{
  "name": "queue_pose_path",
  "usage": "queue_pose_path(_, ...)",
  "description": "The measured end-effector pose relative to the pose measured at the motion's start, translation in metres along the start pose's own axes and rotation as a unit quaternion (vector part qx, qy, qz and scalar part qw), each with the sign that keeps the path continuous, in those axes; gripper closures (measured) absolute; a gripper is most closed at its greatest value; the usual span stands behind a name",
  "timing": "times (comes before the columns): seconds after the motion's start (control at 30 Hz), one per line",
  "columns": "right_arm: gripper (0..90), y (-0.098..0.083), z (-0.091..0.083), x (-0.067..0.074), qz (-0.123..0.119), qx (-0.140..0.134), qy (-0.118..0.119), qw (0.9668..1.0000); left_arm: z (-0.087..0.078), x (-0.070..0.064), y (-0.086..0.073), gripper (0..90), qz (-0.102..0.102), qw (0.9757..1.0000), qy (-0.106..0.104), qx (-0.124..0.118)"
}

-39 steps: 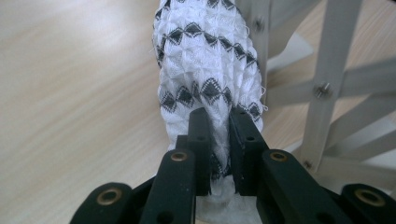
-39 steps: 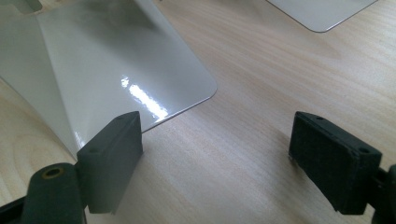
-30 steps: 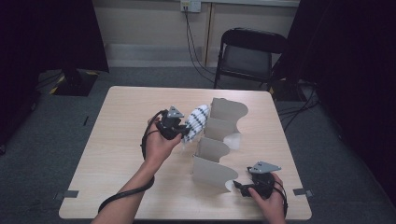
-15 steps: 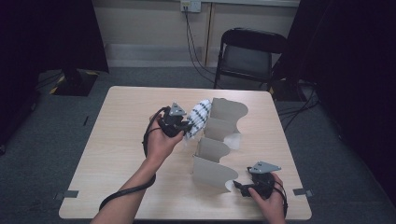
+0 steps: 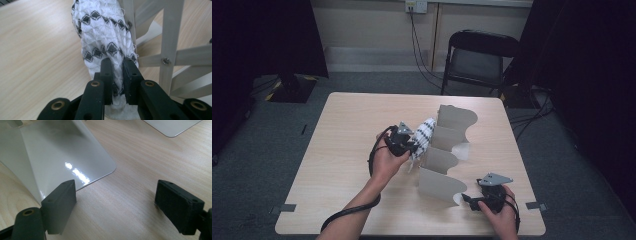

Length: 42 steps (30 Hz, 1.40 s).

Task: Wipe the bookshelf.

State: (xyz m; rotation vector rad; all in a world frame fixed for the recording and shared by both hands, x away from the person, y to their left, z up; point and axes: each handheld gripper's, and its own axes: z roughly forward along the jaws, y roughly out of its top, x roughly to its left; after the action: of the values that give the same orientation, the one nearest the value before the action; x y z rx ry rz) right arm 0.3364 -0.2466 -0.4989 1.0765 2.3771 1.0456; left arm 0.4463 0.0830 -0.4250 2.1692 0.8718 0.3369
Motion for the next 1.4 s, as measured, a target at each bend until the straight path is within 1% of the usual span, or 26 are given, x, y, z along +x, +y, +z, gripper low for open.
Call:
queue_pose_path(0.07, 16.4, 0.000, 0.000, 0.000, 0.000, 0.000, 0.000, 1.0000, 0.004, -0.001, -0.004, 80.1, -0.003, 1.0000, -0.003, 0.004)
queue_pose_path(0.1, 16.4, 0.000, 0.000, 0.000, 0.000, 0.000, 0.000, 1.0000, 0.006, 0.000, -0.006, 80.0, -0.001, 1.0000, -0.004, 0.008)
queue_pose_path(0.2, 16.4, 0.000, 0.000, 0.000, 0.000, 0.000, 0.000, 1.0000, 0.011, -0.001, -0.012, 80.0, -0.009, 0.9999, -0.006, 0.011)
queue_pose_path(0.47, 16.4, 0.000, 0.000, 0.000, 0.000, 0.000, 0.000, 1.0000, 0.025, -0.004, -0.029, 80.0, -0.019, 0.9993, -0.016, 0.029)
queue_pose_path(0.57, 16.4, 0.000, 0.000, 0.000, 0.000, 0.000, 0.000, 1.0000, 0.028, -0.002, -0.033, 79.8, -0.023, 0.9988, -0.019, 0.039)
queue_pose_path(0.63, 16.4, 0.000, 0.000, 0.000, 0.000, 0.000, 0.000, 1.0000, 0.029, -0.001, -0.035, 79.8, -0.024, 0.9988, -0.017, 0.038)
queue_pose_path(0.67, 16.4, 0.000, 0.000, 0.000, 0.000, 0.000, 0.000, 1.0000, 0.029, 0.000, -0.035, 79.8, -0.027, 0.9987, -0.019, 0.038)
queue_pose_path(0.7, 16.4, 0.000, 0.000, 0.000, 0.000, 0.000, 0.000, 1.0000, 0.028, 0.000, -0.034, 79.8, -0.028, 0.9987, -0.019, 0.038)
queue_pose_path(0.73, 16.4, 0.000, 0.000, 0.000, 0.000, 0.000, 0.000, 1.0000, 0.026, 0.001, -0.032, 79.8, -0.026, 0.9988, -0.017, 0.038)
queue_pose_path(0.83, 16.4, 0.000, 0.000, 0.000, 0.000, 0.000, 0.000, 1.0000, 0.022, 0.003, -0.026, 79.6, -0.023, 0.9993, -0.014, 0.027)
queue_pose_path(0.9, 16.4, 0.000, 0.000, 0.000, 0.000, 0.000, 0.000, 1.0000, 0.017, 0.003, -0.019, 79.6, -0.026, 0.9994, -0.015, 0.018)
queue_pose_path(1.03, 16.4, 0.000, 0.000, 0.000, 0.000, 0.000, 0.000, 1.0000, 0.005, 0.003, -0.003, 79.7, -0.022, 0.9997, -0.010, -0.002)
queue_pose_path(1.13, 16.4, 0.000, 0.000, 0.000, 0.000, 0.000, 0.000, 1.0000, -0.003, 0.003, 0.007, 79.7, -0.022, 0.9996, -0.006, -0.013)
queue_pose_path(1.23, 16.4, 0.000, 0.000, 0.000, 0.000, 0.000, 0.000, 1.0000, -0.011, 0.003, 0.017, 79.7, -0.016, 0.9995, -0.003, -0.028)
queue_pose_path(1.33, 16.4, 0.000, 0.000, 0.000, 0.000, 0.000, 0.000, 1.0000, -0.018, 0.002, 0.025, 79.7, -0.013, 0.9991, 0.001, -0.040)
queue_pose_path(1.37, 16.4, 0.000, 0.000, 0.000, 0.000, 0.000, 0.000, 1.0000, -0.020, 0.002, 0.026, 79.8, -0.012, 0.9991, 0.001, -0.041)
queue_pose_path(1.4, 16.4, 0.000, 0.000, 0.000, 0.000, 0.000, 0.000, 1.0000, -0.022, 0.001, 0.028, 79.8, -0.015, 0.9989, 0.001, -0.045)
